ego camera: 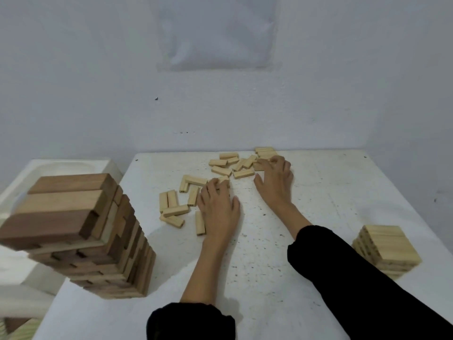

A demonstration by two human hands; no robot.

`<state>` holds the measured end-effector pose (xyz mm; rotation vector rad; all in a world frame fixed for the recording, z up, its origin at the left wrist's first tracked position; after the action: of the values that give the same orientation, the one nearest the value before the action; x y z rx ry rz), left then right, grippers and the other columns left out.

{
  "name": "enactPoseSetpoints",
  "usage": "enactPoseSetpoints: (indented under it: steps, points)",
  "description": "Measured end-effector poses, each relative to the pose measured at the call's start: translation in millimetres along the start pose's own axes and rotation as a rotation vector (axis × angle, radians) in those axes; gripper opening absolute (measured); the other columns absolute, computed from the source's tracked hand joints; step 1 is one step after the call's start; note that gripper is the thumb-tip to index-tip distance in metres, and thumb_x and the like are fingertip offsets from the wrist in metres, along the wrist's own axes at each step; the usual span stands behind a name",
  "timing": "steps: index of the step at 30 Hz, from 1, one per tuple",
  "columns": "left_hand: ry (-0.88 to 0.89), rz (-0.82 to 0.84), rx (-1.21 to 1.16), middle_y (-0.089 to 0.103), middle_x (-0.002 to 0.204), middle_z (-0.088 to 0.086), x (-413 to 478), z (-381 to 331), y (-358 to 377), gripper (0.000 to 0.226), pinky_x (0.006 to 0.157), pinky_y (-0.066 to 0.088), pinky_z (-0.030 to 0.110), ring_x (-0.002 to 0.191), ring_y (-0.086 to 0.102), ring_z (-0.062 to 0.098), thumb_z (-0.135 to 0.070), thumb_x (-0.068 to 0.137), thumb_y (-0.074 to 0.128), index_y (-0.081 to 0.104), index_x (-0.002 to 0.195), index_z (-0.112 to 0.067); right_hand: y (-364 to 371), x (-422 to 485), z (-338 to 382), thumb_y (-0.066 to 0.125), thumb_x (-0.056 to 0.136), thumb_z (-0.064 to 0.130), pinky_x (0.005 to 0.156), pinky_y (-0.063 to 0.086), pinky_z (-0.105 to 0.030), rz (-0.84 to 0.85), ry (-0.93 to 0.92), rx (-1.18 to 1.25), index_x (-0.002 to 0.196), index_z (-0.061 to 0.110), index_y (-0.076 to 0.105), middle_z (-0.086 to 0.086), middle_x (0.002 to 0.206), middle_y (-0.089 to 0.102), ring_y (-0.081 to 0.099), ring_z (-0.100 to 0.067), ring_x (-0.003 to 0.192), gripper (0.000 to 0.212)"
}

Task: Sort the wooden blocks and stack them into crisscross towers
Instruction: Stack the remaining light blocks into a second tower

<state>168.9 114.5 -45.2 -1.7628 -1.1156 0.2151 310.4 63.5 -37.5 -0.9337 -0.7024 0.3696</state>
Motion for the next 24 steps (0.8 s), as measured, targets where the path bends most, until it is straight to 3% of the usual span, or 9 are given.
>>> enactPoseSetpoints:
  steps: [3,6,9,14,18,21,24]
  points:
    - [0.003,-0.011,-0.004,0.043,0.135,0.013,0.8,0.7,1.2,0.04,0.106,0.023,0.045,0.125,0.035,0.032,-0.02,0.087,0.056,0.053,0.126,-0.01,-0.4,1.4,-2.3,0.067,0.083,0.018,0.082,0.043,-0.036,-0.062,-0.009,0.07,0.109,0.008,0.06,-0.014,0.116,0.048,0.042,-0.03,0.108,0.029]
    - [0.001,-0.02,0.007,0.043,0.135,0.014,1.4,1.0,2.3,0.04,0.105,0.024,0.045,0.125,0.036,0.032,-0.021,0.087,0.057,0.053,0.125,-0.01,0.9,-1.4,-4.3,0.072,0.079,0.015,0.069,0.037,-0.025,-0.08,0.011,0.203,0.097,0.008,0.061,-0.011,0.107,0.052,0.046,-0.027,0.101,0.022]
    - [0.001,-0.013,0.0,0.041,0.137,0.013,0.9,0.9,2.2,0.04,0.106,0.022,0.044,0.126,0.033,0.031,-0.021,0.088,0.056,0.052,0.126,-0.011,1.1,-3.3,-6.3,0.075,0.075,0.013,0.069,0.036,-0.024,-0.105,0.013,0.264,0.091,0.008,0.06,-0.01,0.104,0.052,0.047,-0.024,0.097,0.023]
    - [-0.002,-0.017,-0.019,0.04,0.138,0.012,0.5,-0.5,0.8,0.042,0.108,0.02,0.041,0.128,0.031,0.029,-0.022,0.088,0.054,0.05,0.128,-0.012,-1.2,-5.0,-4.0,0.076,0.072,0.016,0.074,0.035,-0.025,-0.132,0.011,0.26,0.108,0.005,0.058,-0.017,0.11,0.05,0.049,-0.03,0.095,0.042]
    - [0.005,-0.019,-0.022,0.04,0.138,0.012,0.1,-0.4,0.6,0.043,0.108,0.021,0.042,0.128,0.032,0.03,-0.024,0.088,0.054,0.05,0.129,-0.01,1.5,-3.5,0.6,0.063,0.077,0.026,0.079,0.037,-0.035,0.032,-0.04,0.024,0.13,0.017,0.052,-0.012,0.126,0.044,0.04,-0.03,0.109,0.055]
    - [-0.013,0.002,-0.014,0.036,0.141,0.011,1.1,0.5,1.1,0.045,0.109,0.019,0.04,0.13,0.029,0.029,-0.026,0.09,0.053,0.045,0.131,-0.01,0.7,-4.8,1.7,0.058,0.081,0.028,0.084,0.034,-0.038,0.075,-0.028,-0.03,0.126,0.022,0.057,-0.011,0.128,0.044,0.037,-0.029,0.114,0.045]
    - [-0.023,-0.003,-0.016,0.036,0.141,0.011,1.3,0.4,1.3,0.048,0.109,0.019,0.039,0.13,0.029,0.028,-0.027,0.09,0.052,0.043,0.133,-0.009,-0.9,-6.3,2.5,0.06,0.078,0.026,0.078,0.032,-0.033,0.039,0.013,0.007,0.112,0.018,0.062,-0.012,0.118,0.047,0.039,-0.028,0.108,0.035]
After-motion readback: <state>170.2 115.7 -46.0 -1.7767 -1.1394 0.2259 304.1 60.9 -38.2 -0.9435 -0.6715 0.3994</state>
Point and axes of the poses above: each hand's wrist, its own x-axis towards the middle knuckle, its own y-axis out of the palm, z = x × y, the point moved 2 cm from there along x, towards the middle knuckle
